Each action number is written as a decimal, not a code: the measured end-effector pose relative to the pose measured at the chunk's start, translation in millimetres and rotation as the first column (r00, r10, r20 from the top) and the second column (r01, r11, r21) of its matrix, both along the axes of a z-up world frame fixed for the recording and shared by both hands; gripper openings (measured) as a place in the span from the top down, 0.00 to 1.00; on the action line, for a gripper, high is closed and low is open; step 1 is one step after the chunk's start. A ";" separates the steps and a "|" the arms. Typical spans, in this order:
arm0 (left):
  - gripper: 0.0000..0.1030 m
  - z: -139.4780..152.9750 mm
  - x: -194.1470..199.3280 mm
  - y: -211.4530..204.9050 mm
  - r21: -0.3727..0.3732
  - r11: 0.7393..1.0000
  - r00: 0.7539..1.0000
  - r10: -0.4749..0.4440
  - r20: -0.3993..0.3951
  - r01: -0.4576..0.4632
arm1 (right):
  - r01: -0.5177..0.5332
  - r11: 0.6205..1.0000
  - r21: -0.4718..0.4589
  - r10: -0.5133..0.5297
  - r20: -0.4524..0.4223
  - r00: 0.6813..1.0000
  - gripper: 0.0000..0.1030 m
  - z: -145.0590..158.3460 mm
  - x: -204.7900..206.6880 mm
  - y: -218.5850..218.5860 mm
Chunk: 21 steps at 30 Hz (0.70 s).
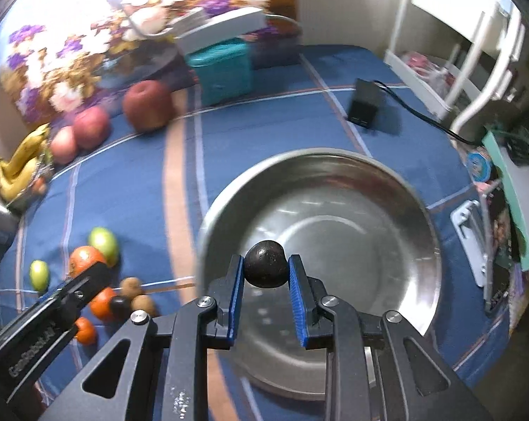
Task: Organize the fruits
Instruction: 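Carry the plum and orange over the steel tray with both grippers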
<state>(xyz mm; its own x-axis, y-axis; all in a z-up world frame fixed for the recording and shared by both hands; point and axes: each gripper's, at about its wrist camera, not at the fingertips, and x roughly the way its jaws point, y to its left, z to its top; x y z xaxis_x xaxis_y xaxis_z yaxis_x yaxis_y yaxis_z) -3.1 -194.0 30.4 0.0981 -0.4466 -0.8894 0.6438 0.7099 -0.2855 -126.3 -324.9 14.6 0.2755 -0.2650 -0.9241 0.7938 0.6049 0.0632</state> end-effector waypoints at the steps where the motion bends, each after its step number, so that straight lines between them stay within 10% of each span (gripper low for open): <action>1: 0.63 -1.4 -1.5 -3.4 0.000 1.000 1.000 -0.009 0.001 0.009 | 0.012 1.000 0.000 -0.012 -0.004 1.000 0.75 -1.7 -4.1 -3.4; 21: 0.63 -17.9 -44.6 -50.6 0.027 0.986 0.985 -0.167 0.054 0.165 | 0.135 0.991 -0.010 -0.135 -0.076 0.988 0.74 -16.9 -51.5 -39.7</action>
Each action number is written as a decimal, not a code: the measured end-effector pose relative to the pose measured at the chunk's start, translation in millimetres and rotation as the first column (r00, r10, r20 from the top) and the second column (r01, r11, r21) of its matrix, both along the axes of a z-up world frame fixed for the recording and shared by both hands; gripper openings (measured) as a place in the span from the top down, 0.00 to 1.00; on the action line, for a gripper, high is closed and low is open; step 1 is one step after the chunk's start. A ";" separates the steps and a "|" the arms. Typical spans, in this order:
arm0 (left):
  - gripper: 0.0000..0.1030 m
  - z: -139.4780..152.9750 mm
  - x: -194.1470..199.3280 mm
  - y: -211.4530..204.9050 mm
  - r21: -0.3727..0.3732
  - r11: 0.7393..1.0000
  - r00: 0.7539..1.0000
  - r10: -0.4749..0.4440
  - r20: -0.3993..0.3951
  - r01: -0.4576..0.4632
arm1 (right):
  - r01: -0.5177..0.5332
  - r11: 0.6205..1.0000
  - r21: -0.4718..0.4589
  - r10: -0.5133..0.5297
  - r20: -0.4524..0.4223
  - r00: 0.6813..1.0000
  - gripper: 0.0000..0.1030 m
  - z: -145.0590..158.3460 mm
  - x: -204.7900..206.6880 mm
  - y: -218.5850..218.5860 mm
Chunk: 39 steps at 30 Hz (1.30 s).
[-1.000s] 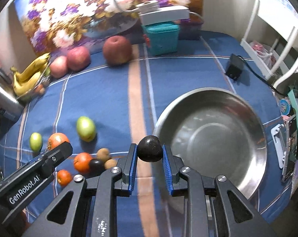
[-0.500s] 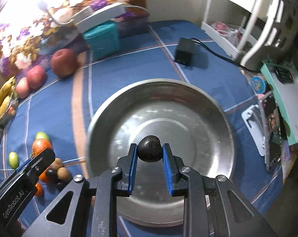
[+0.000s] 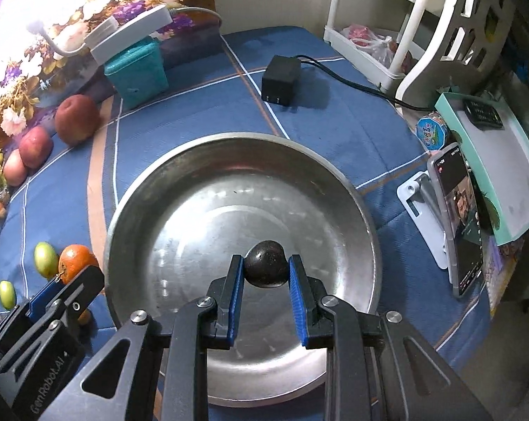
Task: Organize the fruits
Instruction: 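Carry the plum and orange over the steel tray with both grippers, then open both grippers to drop the plum and orange into the tray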
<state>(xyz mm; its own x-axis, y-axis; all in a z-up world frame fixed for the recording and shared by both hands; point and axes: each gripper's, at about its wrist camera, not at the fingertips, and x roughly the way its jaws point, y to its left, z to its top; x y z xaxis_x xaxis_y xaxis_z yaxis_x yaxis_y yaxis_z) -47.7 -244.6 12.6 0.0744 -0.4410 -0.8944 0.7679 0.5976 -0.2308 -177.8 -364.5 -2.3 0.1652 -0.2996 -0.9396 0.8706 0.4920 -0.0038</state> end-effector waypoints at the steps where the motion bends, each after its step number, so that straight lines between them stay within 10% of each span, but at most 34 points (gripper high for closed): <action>1: 0.63 -1.4 -0.8 -0.9 0.002 1.000 1.000 -0.003 0.000 0.003 | 0.002 1.000 0.001 -0.002 -0.004 1.000 0.74 -1.3 -0.1 -0.9; 18: 0.62 -11.6 -12.5 -12.0 0.027 0.999 0.999 -0.036 0.006 0.036 | 0.064 0.997 0.032 -0.063 -0.043 0.997 0.72 -16.6 -12.7 -14.9; 22: 0.61 -12.0 -11.4 -12.5 0.036 0.999 0.999 -0.032 0.005 0.032 | 0.069 0.997 0.024 -0.068 -0.039 0.997 0.53 -14.9 -12.7 -16.5; 39: 0.05 -3.5 1.3 -1.5 0.057 0.997 0.995 0.052 0.082 -0.057 | 0.078 0.997 0.006 -0.078 -0.016 0.997 0.24 -10.4 -16.4 -20.6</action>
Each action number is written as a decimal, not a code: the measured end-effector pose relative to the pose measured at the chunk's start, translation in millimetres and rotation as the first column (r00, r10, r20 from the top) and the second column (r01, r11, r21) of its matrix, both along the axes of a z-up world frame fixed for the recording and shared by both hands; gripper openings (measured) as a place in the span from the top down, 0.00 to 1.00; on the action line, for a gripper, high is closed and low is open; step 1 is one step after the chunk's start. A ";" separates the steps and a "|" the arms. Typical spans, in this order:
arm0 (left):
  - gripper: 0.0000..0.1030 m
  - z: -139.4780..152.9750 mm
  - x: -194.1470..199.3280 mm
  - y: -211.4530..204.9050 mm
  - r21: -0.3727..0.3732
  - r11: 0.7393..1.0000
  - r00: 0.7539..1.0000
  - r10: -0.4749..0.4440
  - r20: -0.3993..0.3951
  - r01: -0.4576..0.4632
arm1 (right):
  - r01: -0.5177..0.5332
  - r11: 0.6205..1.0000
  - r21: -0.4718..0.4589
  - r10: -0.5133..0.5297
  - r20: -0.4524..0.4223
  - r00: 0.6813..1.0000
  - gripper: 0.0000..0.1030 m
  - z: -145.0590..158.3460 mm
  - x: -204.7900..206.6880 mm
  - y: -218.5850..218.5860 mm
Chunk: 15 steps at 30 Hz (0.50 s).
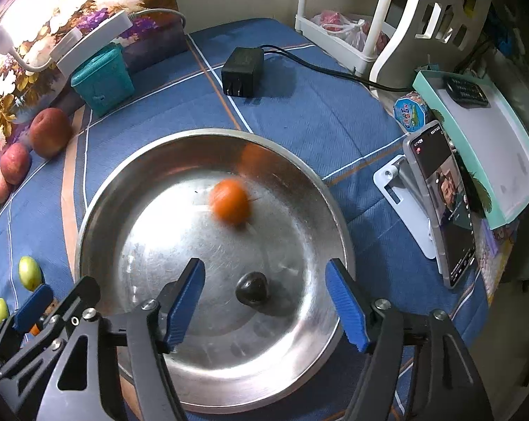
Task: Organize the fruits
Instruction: 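Open both grippers to drop the plum and orange into the tray, then move both open grippers back toward the remaining fruit cluster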
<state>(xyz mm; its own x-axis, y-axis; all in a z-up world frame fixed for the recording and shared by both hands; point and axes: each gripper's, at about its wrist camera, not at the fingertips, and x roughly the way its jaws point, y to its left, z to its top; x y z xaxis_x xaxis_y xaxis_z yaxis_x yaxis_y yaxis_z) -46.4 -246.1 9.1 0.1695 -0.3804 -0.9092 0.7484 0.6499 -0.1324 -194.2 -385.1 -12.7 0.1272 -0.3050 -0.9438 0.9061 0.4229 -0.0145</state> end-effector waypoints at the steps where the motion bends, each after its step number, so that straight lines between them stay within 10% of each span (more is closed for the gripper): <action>1: 0.01 0.2 2.5 2.5 0.001 1.000 1.000 0.016 0.007 -0.016 | 0.001 1.000 -0.003 -0.001 -0.005 1.000 0.18 -0.5 -0.3 -0.1; 15: 0.00 -0.2 26.5 27.2 0.016 0.985 0.983 0.170 0.072 -0.171 | -0.037 0.999 -0.017 0.038 0.019 0.999 0.11 -0.5 4.9 4.0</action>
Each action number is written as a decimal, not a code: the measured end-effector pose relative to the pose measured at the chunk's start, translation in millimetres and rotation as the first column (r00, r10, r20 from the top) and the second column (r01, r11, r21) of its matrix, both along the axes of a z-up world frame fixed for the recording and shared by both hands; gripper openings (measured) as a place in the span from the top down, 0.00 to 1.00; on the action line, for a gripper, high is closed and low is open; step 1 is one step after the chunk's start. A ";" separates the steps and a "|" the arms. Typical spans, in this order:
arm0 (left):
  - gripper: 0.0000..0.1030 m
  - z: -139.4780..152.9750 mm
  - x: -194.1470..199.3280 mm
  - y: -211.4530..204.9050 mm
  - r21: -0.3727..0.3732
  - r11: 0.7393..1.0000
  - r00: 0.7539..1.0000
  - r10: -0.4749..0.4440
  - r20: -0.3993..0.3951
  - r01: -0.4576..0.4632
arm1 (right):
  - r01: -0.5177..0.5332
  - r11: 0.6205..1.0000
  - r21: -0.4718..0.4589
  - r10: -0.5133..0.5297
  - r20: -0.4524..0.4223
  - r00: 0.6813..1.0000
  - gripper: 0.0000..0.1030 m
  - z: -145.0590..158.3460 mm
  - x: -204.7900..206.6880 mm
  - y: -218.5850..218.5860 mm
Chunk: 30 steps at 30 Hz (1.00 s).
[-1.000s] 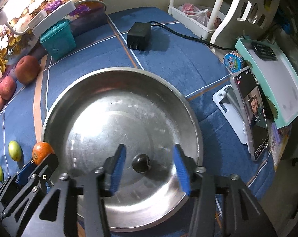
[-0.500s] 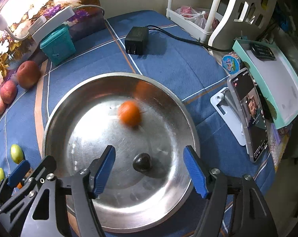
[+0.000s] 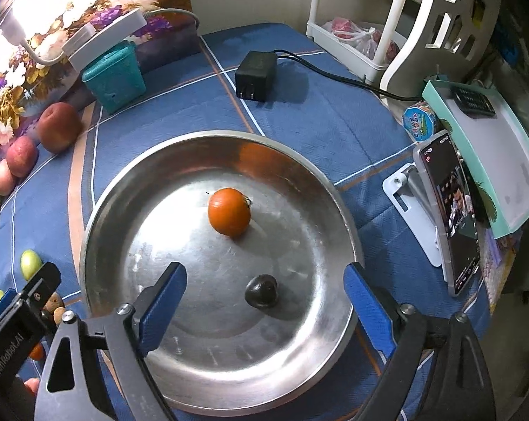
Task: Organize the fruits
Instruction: 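Move both open grippers back toward the remaining fruit cluster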
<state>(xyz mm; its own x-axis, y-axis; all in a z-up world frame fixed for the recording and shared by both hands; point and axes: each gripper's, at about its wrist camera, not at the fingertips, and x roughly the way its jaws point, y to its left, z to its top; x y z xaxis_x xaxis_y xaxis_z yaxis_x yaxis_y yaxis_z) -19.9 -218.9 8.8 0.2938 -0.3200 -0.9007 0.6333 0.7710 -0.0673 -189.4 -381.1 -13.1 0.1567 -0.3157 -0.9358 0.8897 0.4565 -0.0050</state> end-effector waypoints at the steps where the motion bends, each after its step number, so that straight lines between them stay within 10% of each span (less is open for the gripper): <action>1: 0.00 -0.4 0.8 0.9 0.001 1.000 1.000 0.002 -0.003 -0.002 | 0.001 1.000 0.002 -0.001 0.002 1.000 0.11 -0.3 -0.1 0.4; 17: 0.00 0.9 1.3 19.7 0.154 0.985 0.984 0.048 0.172 -0.075 | -0.090 0.996 -0.009 0.090 -0.012 0.996 0.11 2.0 15.2 12.9; 30: 0.00 -6.9 22.5 51.9 0.250 0.958 0.983 0.103 0.151 -0.139 | -0.106 0.994 -0.028 0.105 -0.007 0.994 0.11 8.0 20.3 26.0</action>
<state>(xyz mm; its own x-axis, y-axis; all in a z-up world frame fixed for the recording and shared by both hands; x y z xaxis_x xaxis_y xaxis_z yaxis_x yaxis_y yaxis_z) 2.6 -167.0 1.9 0.4407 -0.0361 -0.8969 0.5236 0.8219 0.2242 -169.1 -355.2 -5.1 0.1850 -0.3241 -0.9278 0.8365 0.5474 -0.0244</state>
